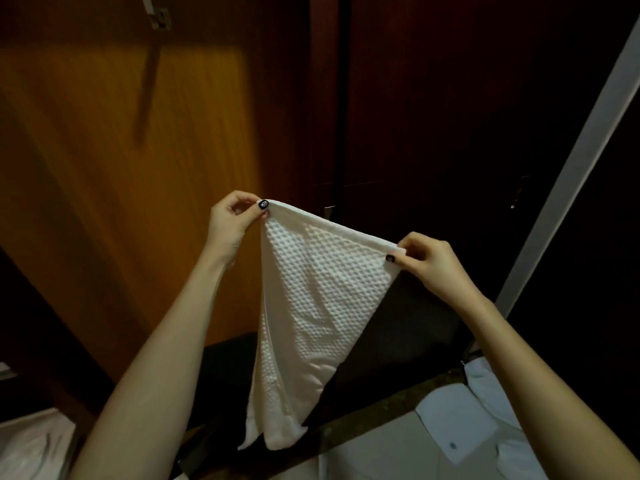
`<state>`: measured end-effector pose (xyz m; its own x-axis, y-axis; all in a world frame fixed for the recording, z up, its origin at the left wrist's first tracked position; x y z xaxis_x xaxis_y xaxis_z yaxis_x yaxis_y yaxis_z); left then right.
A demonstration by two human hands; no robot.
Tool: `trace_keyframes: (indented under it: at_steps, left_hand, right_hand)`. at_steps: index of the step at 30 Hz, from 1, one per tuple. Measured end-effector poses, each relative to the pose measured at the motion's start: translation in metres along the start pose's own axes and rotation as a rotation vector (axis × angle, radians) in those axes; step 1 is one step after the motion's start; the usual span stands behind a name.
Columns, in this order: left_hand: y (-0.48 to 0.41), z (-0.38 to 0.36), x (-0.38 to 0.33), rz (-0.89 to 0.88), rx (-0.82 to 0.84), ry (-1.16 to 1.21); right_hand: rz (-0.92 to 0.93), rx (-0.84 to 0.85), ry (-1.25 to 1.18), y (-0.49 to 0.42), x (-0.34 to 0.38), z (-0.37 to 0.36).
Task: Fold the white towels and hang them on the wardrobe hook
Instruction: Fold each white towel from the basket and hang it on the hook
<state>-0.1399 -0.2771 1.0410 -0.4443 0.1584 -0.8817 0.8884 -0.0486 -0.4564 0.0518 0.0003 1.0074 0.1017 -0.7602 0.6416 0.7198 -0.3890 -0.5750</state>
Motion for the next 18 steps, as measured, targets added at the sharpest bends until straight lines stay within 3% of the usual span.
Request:
trace_keyframes:
  at_steps: [5, 10, 15, 18]
  left_hand:
    - [-0.002, -0.008, -0.004, -0.063, 0.075, -0.198]
    - [-0.011, -0.004, -0.001, -0.154, 0.103, -0.438]
    - [-0.005, -0.006, 0.013, -0.231, 0.074, -0.448]
    - [-0.010, -0.011, 0.017, -0.255, 0.021, -0.432]
  right_hand:
    - [0.010, 0.060, 0.139, -0.009, -0.003, 0.001]
    - [0.043, -0.062, 0.117, -0.026, 0.009, 0.007]
    - [0.095, -0.091, 0.218, -0.043, 0.018, 0.016]
    - [0.114, -0.111, 0.141, -0.045, 0.019, 0.019]
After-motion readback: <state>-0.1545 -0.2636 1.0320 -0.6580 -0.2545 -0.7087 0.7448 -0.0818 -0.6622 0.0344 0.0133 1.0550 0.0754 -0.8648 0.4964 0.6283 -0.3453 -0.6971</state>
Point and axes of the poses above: each hand's wrist, its own y-axis away from the middle knuckle, its own z-axis out of the back of the hand, x = y × z, the point moved 5 cm from there along -y, towards the middle knuckle, and after that the axes turned 12 degrees about -x, right-handed, at the moved point
